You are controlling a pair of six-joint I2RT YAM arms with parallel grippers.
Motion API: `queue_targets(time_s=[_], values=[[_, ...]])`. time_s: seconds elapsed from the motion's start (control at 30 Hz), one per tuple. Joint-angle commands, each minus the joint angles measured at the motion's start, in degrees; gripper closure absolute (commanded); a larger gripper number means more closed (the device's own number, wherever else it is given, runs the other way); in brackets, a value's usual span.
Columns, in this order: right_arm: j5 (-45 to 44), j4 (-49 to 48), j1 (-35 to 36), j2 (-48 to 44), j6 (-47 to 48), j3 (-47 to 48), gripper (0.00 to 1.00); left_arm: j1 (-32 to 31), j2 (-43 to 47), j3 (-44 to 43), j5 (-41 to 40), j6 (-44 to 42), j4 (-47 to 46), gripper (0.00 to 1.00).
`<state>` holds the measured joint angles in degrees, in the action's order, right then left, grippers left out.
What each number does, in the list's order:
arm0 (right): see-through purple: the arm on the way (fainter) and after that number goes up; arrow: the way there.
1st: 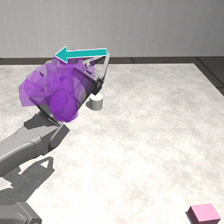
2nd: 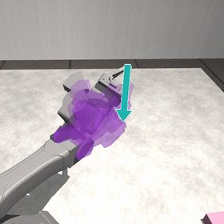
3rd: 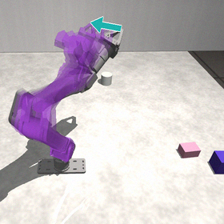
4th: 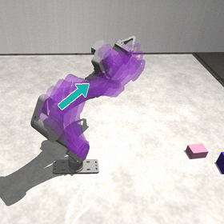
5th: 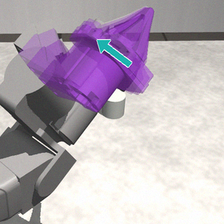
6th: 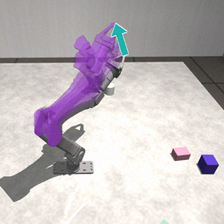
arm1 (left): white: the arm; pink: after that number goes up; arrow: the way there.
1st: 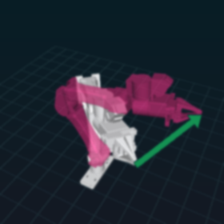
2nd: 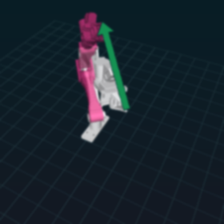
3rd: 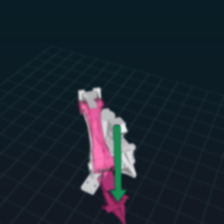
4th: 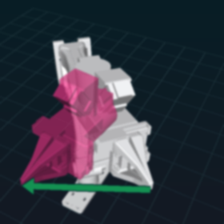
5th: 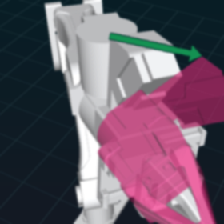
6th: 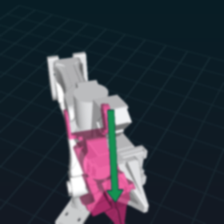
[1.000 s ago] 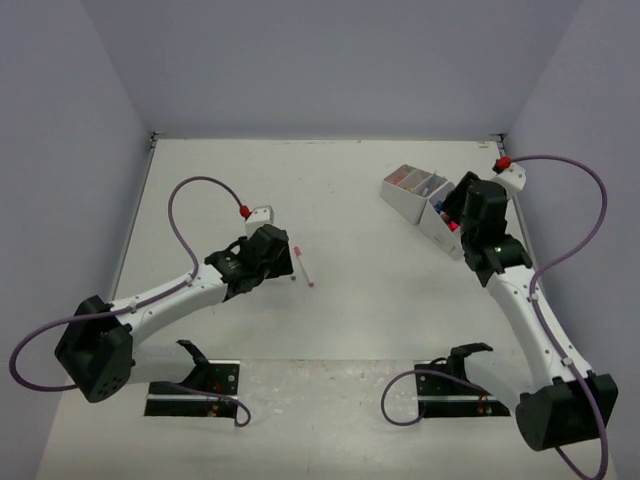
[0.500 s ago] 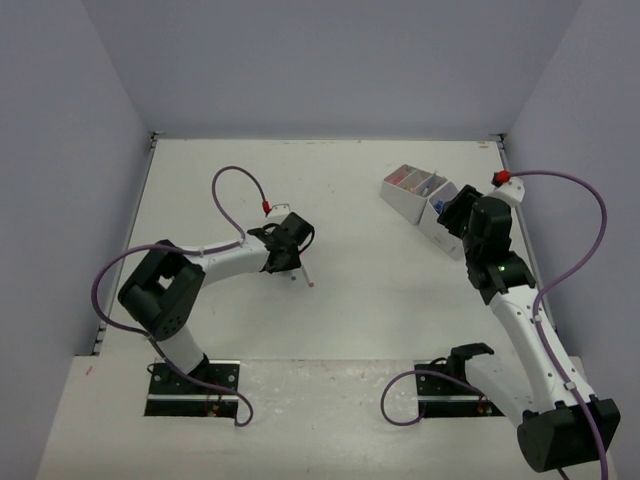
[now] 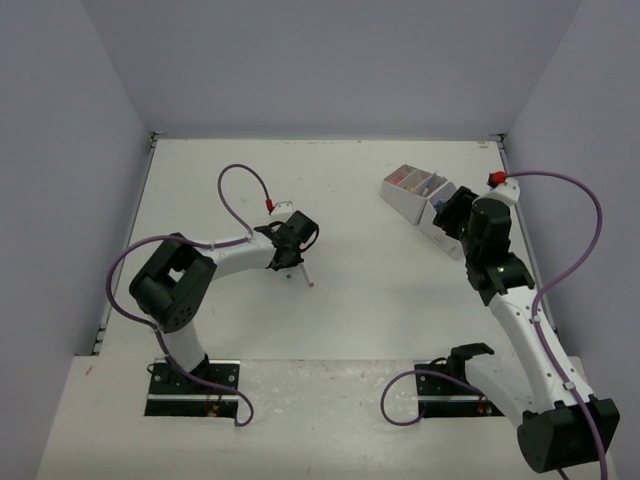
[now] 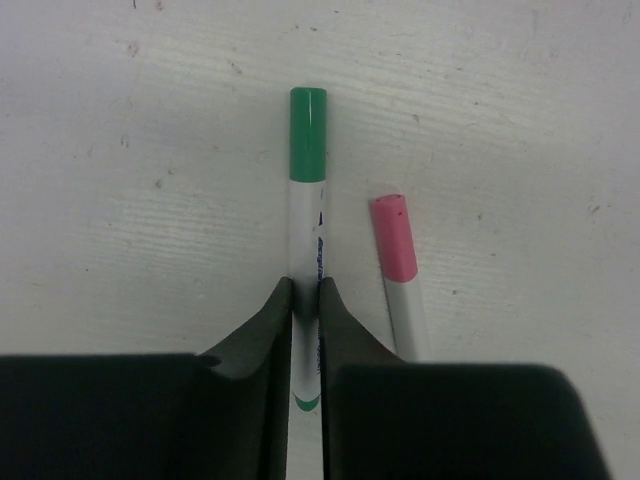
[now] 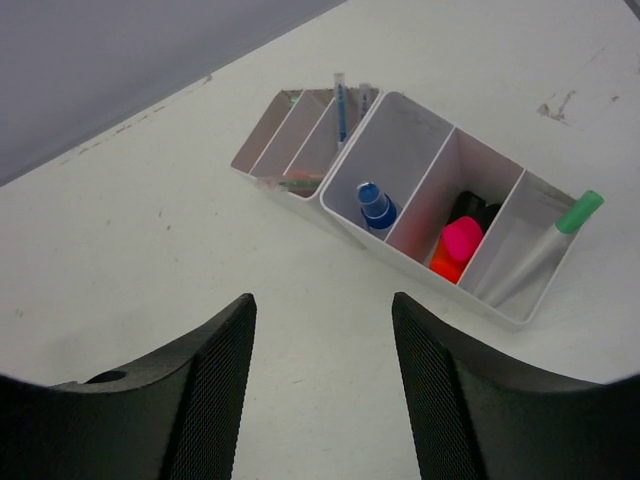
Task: Sort the stationery into containers
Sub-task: Pick up the pen from the center of the board.
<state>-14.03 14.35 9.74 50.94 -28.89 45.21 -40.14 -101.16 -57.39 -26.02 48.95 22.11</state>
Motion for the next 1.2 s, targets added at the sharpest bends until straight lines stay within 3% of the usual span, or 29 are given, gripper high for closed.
queue_targets(time_s=[0.0, 0.17, 0.27, 0.33, 0.4, 0.5, 0.6, 0.73, 0.8, 0.93, 0.97, 1.1, 1.13, 1.17], values=[[10.41, -6.71, -0.07, -2.67, 2.76, -2.11, 0.39, 0.15, -2.57, 3.22, 3.42, 0.73, -1.18, 1.00], [41.75, -14.52, -0.04, 0.78, 3.34, -2.60, 0.29, -0.03, 8.96, 9.05, 4.13, -3.18, -4.22, 1.00], [57.78, -23.79, 1.48, 7.95, -5.50, -3.08, 0.28, -1.74, 22.24, 14.41, 8.02, -10.89, -11.62, 1.00], [62.09, -35.19, 4.83, 11.76, -11.29, -4.89, 0.27, -2.37, 28.61, 18.24, 15.91, -14.65, -19.10, 1.00], [61.69, -36.20, 12.09, 16.14, -12.21, -3.44, 0.23, -3.13, 35.18, 20.50, 20.87, -17.33, -24.81, 1.00], [53.14, -30.31, 21.45, 20.25, -10.02, 1.70, 0.15, -3.45, 41.76, 26.19, 33.23, -19.57, -36.66, 1.00], [50.27, -34.95, 23.80, 21.97, -13.64, 1.32, 0.15, -3.54, 45.04, 31.31, 42.16, -18.78, -47.39, 1.00], [42.52, -32.37, 25.05, 21.35, -14.84, 1.68, 0.17, -3.61, 45.53, 33.82, 44.50, -16.02, -53.15, 1.00], [40.80, -31.96, 25.53, 20.61, -14.67, 1.46, 0.25, -3.57, 45.55, 34.41, 45.83, -15.09, -54.93, 1.00], [43.42, -32.54, 26.14, 21.33, -14.93, 1.66, 0.69, -3.63, 45.89, 35.06, 46.21, -13.70, -58.15, 1.00], [44.61, -33.40, 26.27, 21.45, -15.18, 1.35, 0.76, -3.63, 45.95, 35.06, 45.59, -13.63, -58.15, 1.00], [47.43, -38.75, 26.39, 21.22, -17.96, -1.72, 0.78, -3.54, 45.39, 34.44, 44.43, -13.57, -57.96, 1.00], [47.80, -39.65, 26.39, 21.19, -18.45, -2.31, 0.86, -3.54, 45.10, 34.13, 44.19, -13.62, -57.77, 1.00], [48.22, -40.71, 26.39, 21.13, -19.10, -2.67, 1.00, -3.54, 44.74, 33.83, 44.12, -13.61, -57.71, 1.00]])
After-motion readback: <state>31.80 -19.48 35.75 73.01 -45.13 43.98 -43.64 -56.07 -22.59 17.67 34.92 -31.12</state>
